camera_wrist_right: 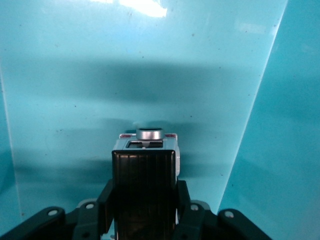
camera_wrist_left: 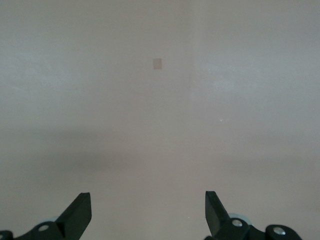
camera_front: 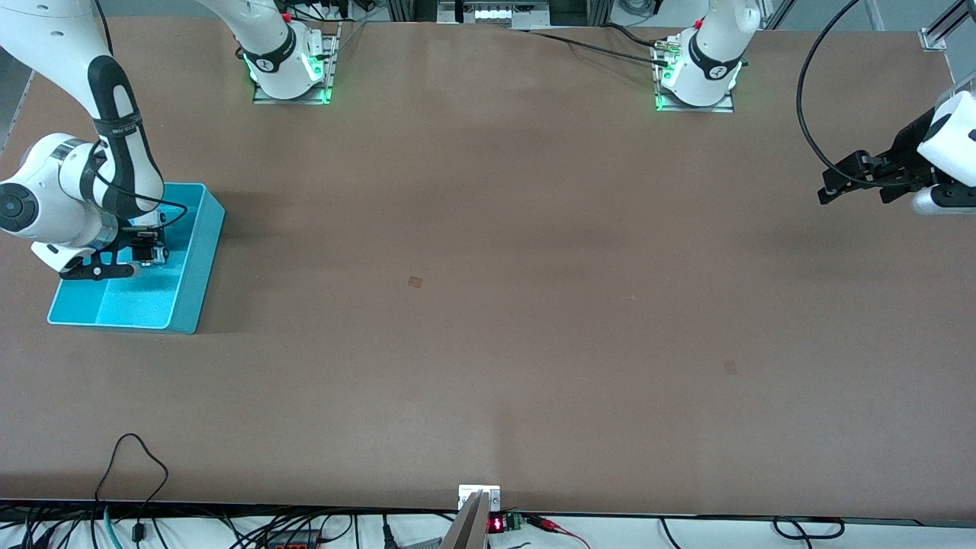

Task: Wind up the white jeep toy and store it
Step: 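Lower the held jeep into the blue bin with the right gripper, then open the right gripper to release the jeep in the bin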

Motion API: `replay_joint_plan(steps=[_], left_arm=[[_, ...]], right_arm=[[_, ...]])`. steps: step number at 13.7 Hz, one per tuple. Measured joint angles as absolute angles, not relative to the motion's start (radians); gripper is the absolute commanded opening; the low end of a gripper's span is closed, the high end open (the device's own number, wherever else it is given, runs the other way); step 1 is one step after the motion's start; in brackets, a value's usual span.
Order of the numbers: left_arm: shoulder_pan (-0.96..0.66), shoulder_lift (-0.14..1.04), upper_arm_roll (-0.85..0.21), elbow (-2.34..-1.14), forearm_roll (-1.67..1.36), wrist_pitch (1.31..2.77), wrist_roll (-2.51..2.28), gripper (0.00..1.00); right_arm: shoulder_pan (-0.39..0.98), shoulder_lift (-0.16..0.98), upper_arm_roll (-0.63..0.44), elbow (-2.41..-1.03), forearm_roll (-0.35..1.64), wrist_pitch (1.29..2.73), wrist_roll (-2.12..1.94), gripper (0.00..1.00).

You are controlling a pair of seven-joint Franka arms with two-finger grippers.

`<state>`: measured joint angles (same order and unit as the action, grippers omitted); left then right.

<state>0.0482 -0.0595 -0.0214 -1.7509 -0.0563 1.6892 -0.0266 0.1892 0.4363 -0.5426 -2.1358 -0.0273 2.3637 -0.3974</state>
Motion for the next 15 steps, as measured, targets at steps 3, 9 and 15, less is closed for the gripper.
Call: replay_joint_plan(steps=[3,9,15], left_arm=[[0.048,-0.059,-0.022,-1.751,-0.056,1.689,-0.027,1.0],[0.048,-0.059,-0.023,-1.751,-0.056,1.689,-0.027,1.0],[0.047,-0.059,-0.023,-1.751,-0.056,1.689,-0.027,1.0]], right_arm=[[0.189,0.436,-0.543,-2.136,-0.027,2.364,-0.397,0.73],[0.194,0.413,-0.539,-2.101,-0.027,2.348,-0.398,1.0],[0.239,0.279,-0.531,-1.973,-0.027,2.129,-0.398,1.0]])
